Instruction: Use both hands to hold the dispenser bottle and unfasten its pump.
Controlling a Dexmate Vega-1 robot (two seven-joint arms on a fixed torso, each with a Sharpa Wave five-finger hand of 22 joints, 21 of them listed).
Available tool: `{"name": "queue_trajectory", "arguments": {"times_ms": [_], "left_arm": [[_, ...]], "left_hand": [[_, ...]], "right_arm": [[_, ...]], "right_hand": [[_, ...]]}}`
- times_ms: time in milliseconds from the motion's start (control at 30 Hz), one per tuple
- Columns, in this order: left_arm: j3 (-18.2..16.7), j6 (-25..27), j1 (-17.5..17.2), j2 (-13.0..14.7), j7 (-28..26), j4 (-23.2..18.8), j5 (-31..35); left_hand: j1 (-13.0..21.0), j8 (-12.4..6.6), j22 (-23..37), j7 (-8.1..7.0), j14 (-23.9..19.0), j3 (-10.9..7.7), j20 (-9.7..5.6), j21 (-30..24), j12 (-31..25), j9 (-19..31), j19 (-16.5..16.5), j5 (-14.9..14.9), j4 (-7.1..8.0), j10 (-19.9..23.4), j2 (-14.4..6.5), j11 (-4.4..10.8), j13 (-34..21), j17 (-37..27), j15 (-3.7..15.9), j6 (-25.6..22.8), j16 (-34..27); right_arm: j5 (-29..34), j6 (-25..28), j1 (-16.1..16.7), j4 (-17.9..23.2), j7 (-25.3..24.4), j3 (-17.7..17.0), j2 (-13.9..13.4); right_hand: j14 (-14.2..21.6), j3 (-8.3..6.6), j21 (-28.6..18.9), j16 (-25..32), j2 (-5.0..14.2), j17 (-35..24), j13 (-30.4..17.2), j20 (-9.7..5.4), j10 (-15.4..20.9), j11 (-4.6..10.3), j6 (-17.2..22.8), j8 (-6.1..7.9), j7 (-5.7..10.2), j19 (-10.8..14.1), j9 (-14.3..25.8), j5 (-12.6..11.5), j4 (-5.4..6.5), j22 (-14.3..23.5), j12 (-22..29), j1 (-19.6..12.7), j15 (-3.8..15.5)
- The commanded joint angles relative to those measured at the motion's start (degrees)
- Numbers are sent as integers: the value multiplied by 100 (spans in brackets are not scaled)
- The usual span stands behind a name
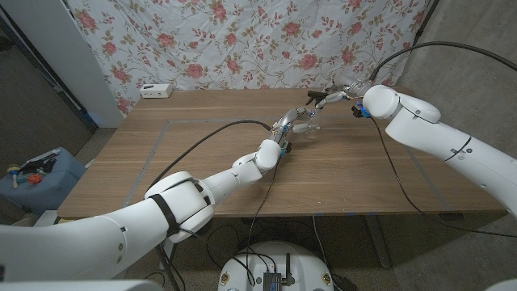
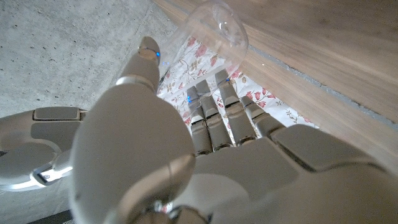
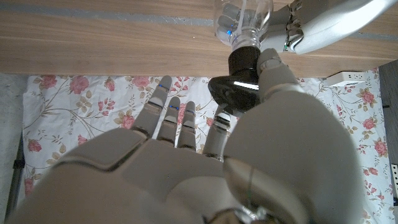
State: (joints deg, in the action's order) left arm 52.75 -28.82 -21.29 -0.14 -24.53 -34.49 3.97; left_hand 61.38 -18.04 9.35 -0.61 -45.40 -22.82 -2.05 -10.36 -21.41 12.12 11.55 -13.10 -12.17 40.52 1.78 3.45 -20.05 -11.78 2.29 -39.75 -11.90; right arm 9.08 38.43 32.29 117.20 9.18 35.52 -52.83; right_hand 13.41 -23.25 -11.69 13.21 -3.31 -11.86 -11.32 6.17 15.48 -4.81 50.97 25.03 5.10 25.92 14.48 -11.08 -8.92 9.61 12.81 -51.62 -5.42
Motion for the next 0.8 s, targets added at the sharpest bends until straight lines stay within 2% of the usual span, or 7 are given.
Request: {"name": "queue_trajectory", "arguments": {"times_ms": [33, 467, 800], "left_arm": [[-6, -74, 21, -53, -23, 146, -22], [-1, -169, 78, -122, -54, 358, -76], [33, -345, 214, -315, -112, 856, -188]], "left_hand": [[-704, -36, 3, -262, -329, -344, -358, -5, -20, 24, 44, -28, 312, 888, -785, 643, -1134, -7, 711, -1095, -48], [-699, -31, 3, -258, -326, -349, -350, -4, -10, 25, 38, -27, 305, 885, -784, 637, -1137, 10, 711, -1093, -35], [-701, -31, 3, -253, -332, -346, -345, -5, -9, 25, 41, -25, 308, 897, -790, 639, -1140, 11, 720, -1102, -37]], "right_arm": [[-124, 99, -42, 93, -14, -10, -60], [-251, 135, -74, 128, -70, -37, -78], [-323, 262, -172, 149, -65, -26, -72]], "right_hand": [[49, -55, 4, 48, 10, -13, -13, -6, 59, -7, 41, 35, -4, 61, 11, 5, 9, 11, 12, -30, -13], [68, -68, 16, 38, 2, -12, -13, -5, 83, -20, 45, 36, -16, 70, -2, 13, 10, 10, -2, -23, -20], [77, -86, 25, 29, 12, -13, -13, -4, 100, -18, 69, 45, -43, 75, -12, 17, 13, 10, -14, -24, -18]]}}
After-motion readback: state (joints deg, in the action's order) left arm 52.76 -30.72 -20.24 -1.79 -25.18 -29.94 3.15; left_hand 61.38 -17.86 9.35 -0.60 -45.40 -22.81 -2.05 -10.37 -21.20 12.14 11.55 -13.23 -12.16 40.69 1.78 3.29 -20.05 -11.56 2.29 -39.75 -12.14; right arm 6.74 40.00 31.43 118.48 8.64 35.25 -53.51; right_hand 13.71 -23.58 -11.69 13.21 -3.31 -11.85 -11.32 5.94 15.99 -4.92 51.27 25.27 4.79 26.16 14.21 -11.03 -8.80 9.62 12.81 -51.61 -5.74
